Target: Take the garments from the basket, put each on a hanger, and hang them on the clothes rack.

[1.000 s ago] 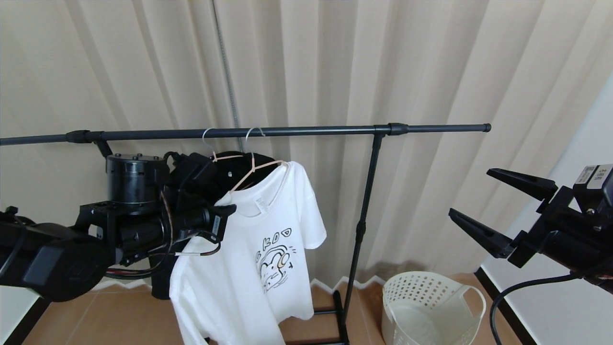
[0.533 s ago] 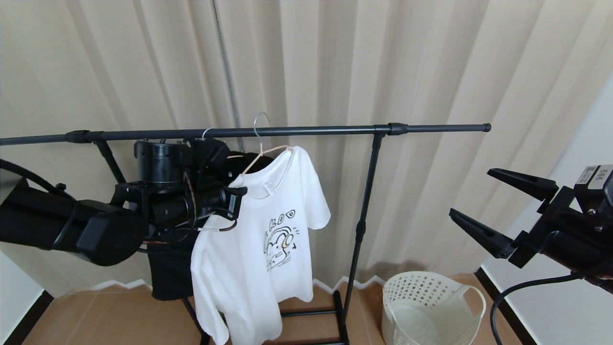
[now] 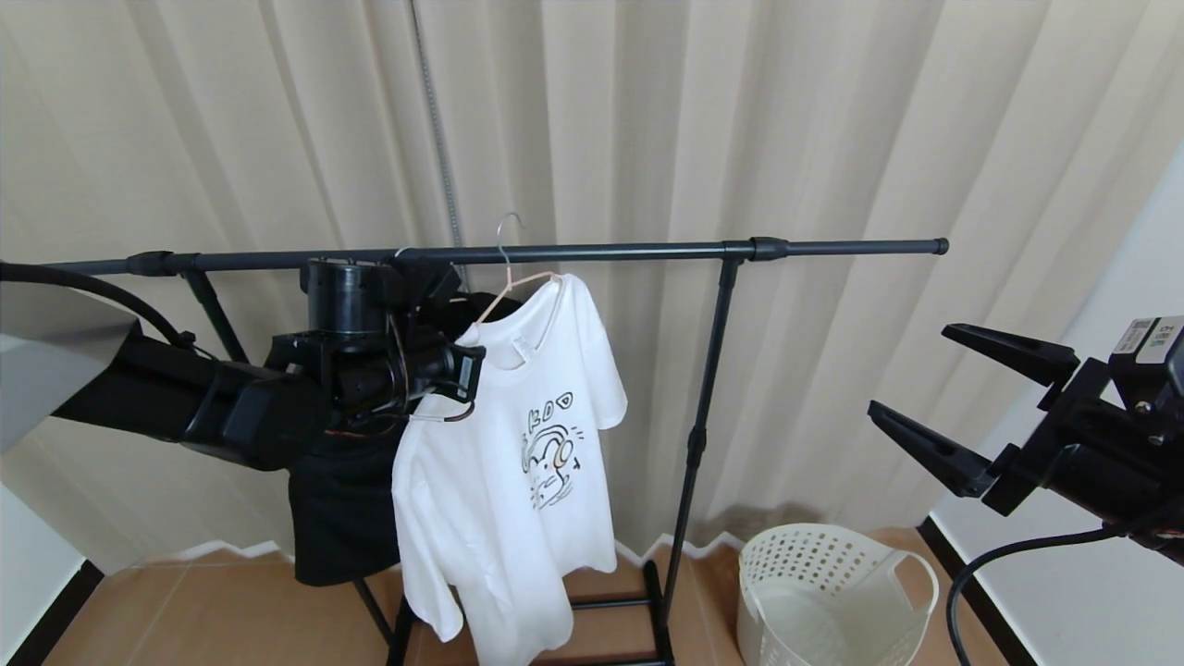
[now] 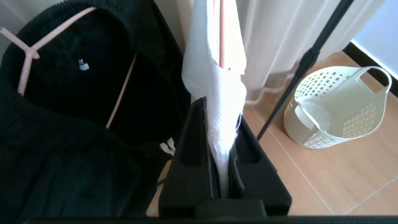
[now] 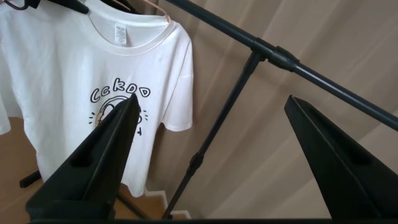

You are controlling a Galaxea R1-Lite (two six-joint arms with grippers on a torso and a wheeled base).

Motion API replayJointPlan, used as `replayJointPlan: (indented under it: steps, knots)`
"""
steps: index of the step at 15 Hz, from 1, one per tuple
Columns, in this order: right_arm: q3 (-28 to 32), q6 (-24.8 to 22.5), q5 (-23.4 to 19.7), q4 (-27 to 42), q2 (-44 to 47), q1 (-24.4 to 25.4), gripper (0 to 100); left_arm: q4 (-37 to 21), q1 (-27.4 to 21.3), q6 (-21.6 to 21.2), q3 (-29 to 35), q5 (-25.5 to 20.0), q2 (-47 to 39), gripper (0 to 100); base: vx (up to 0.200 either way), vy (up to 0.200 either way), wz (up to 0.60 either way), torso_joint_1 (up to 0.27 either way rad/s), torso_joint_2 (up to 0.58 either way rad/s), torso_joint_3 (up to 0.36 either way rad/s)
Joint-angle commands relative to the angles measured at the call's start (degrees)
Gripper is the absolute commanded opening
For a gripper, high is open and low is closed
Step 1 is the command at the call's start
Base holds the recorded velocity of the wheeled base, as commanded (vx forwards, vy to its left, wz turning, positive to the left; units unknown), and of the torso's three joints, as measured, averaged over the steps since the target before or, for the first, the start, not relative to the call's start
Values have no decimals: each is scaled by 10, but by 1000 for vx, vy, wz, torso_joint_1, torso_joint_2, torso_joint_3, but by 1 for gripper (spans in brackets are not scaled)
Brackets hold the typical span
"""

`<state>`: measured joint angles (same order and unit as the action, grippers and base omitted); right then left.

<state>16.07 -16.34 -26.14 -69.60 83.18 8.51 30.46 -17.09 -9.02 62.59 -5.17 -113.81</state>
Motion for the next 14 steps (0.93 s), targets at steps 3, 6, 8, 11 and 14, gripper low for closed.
replayJointPlan:
  steps: [3, 6, 8, 11, 14]
  knots:
    - [0, 0, 0, 0, 0, -2, 100, 0, 7, 18, 18, 0, -27, 0, 0, 0, 0, 0, 0, 0]
    - [0, 0, 0, 0, 0, -2, 100, 0, 8, 27, 39, 0, -42, 0, 0, 0, 0, 0, 0, 0]
    - [-1, 0, 0, 0, 0, -2, 100, 0, 8, 27, 47, 0, -53, 0, 0, 0, 0, 0, 0, 0]
    - [-1, 0, 0, 0, 1, -2, 100, 1, 8, 28, 57, 0, -69, 0, 0, 0, 0, 0, 0, 0]
    - [-2, 0, 0, 0, 1, -2, 100, 2, 6, 29, 60, 0, -81, 0, 0, 0, 0, 0, 0, 0]
